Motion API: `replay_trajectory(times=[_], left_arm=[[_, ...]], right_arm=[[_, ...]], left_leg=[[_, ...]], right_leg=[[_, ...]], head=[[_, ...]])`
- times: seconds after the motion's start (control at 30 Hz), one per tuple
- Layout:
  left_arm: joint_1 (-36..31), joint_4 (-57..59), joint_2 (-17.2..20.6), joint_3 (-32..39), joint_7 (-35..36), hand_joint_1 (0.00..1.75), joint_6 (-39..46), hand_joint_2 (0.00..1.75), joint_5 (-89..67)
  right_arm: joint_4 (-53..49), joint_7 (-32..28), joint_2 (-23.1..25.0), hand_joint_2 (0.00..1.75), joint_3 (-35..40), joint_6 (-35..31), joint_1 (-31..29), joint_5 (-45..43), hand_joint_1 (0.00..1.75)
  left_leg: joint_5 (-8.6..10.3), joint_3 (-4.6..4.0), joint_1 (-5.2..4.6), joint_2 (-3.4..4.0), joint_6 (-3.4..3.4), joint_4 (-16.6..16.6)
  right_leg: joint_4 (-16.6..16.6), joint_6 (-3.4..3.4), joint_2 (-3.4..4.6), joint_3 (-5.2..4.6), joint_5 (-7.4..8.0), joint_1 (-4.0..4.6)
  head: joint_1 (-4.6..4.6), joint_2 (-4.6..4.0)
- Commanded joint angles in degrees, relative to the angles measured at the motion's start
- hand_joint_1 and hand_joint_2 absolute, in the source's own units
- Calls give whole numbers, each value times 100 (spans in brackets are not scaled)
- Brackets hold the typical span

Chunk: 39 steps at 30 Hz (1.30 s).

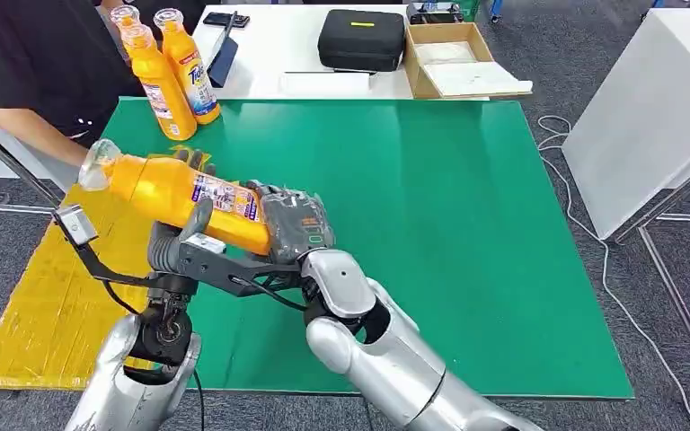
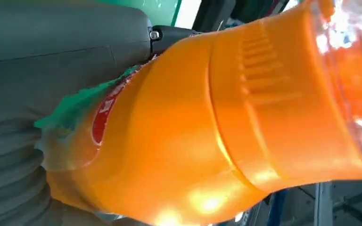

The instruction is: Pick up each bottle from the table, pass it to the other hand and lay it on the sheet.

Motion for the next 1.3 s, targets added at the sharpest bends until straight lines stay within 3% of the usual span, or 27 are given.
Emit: replay_trajectory(times=[0.03, 0.07, 0.77, 1.07, 1.1, 1.13, 1.17, 1.3], left_arm=[[-10, -179, -202, 212, 126, 12, -137, 175, -11], [59, -216, -223, 283, 94, 175, -192, 175, 12], [208, -324, -261, 574, 339, 175, -590, 175, 536], [410, -420, -186, 764, 374, 175, -651, 175, 611], [467, -443, -176, 872, 363, 175, -652, 175, 623], [560, -469, -166, 1061, 342, 175, -663, 175, 681], [635, -485, -155, 1205, 347, 175, -701, 175, 770], [834, -418, -93, 1671, 413, 175, -915, 175, 950]], right_arm=[[447, -97, -56, 175, 759, 59, 282, -118, 175], [407, -126, -101, 175, 800, 49, 362, -148, 175], [211, -181, -300, 175, 1087, 102, 598, -296, 175], [-57, -49, -624, 175, 673, -228, 686, -278, 175], [-219, -105, -748, 175, 446, -392, 731, -332, 66], [-441, -176, -950, 175, 214, -510, 731, -283, 0], [-587, -160, -1063, 0, 1, -502, 749, -313, 0], [-1359, -238, -1537, 0, -703, -261, 988, -94, 0]], left_leg=[[-11, 36, -1, -10, -5, -6], [-4, 19, 2, -9, -4, -5], [-13, 42, 0, -25, -7, -5], [-11, 36, 1, -30, -8, -2], [-4, 22, 3, -21, -6, -6], [-7, 32, 2, -28, -7, -6], [-3, 16, 4, -18, -5, -4], [-10, 31, -3, -16, -4, -3]], right_leg=[[-9, 3, -14, 41, -12, -1], [-9, 1, -12, 24, -6, 2], [-12, 3, -32, 48, -20, 1], [-9, 2, -37, 44, -20, 2], [-14, 1, -28, 27, -10, 3], [-15, 2, -35, 40, -15, 3], [-14, 2, -24, 21, -7, 5], [-10, 4, -22, 35, -14, -3]], head=[[0, 0], [0, 0], [0, 0], [-4, 0], [-2, 0], [-2, 0], [-2, 0], [-7, 0]])
